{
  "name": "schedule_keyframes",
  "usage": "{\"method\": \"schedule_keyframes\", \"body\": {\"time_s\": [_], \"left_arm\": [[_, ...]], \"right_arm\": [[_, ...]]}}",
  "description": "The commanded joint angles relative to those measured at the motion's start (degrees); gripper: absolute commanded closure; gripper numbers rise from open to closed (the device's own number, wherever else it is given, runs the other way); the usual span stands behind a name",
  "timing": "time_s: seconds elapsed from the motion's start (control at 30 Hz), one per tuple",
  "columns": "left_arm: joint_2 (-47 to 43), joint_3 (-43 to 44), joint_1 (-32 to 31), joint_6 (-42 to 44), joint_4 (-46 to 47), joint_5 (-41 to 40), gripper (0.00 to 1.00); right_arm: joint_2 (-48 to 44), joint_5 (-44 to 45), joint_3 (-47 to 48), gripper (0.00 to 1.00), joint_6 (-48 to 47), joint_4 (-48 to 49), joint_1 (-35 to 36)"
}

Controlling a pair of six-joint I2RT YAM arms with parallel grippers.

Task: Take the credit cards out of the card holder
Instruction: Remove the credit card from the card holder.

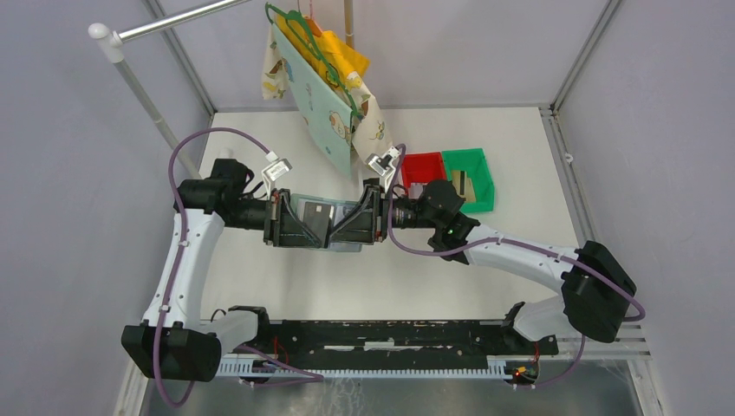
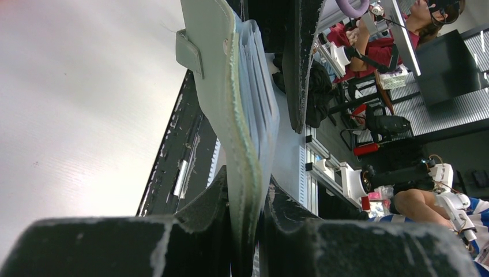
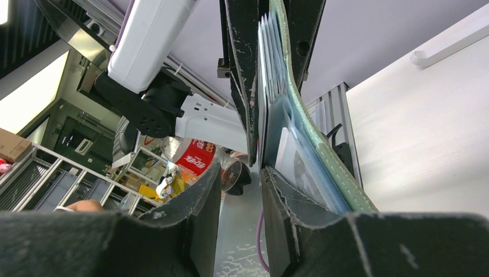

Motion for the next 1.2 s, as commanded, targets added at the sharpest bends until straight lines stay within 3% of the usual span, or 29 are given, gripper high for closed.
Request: {"method": "schedule_keyframes", "body": {"time_s": [0.0, 0.1, 0.23, 0.37, 0.57, 0.7, 0.87, 1.17], "left_arm": [[-0.70, 0.56, 0.10, -2.80, 2.26, 1.38, 0.86], [-1.47, 0.15, 0.08, -3.38, 2.86, 1.53, 0.81], [-1.73, -0.19, 0.06, -3.71, 2.97, 1.32, 0.75], [-2.15, -0.81, 0.09, -3.79, 3.23, 1.20, 0.74], [-1.89, -1.00, 0.09, -3.88, 3.15, 0.94, 0.64], [-2.26, -1.08, 0.10, -3.83, 3.06, 1.18, 0.57], [-2.46, -1.27, 0.10, -3.57, 2.56, 2.72, 0.56], [-2.42, -1.01, 0.08, -2.23, 1.05, 4.48, 0.58]], "right_arm": [[0.75, -0.52, 3.55, 0.64, 0.41, 5.54, 0.38], [2.02, 2.02, 4.08, 0.64, -0.99, 3.25, 0.38], [3.00, 6.92, 6.41, 0.75, -4.49, -4.45, 0.74], [2.72, 9.86, 6.34, 0.81, -4.75, -4.11, 1.40], [3.76, 5.74, 3.38, 0.82, 1.50, 7.83, 1.93], [3.79, 4.05, 0.75, 0.90, 5.10, 15.60, 1.96], [3.67, 2.64, -0.38, 1.00, 5.66, 16.96, 1.98], [1.39, 2.71, -3.40, 1.00, 2.22, 12.37, 1.80]]}}
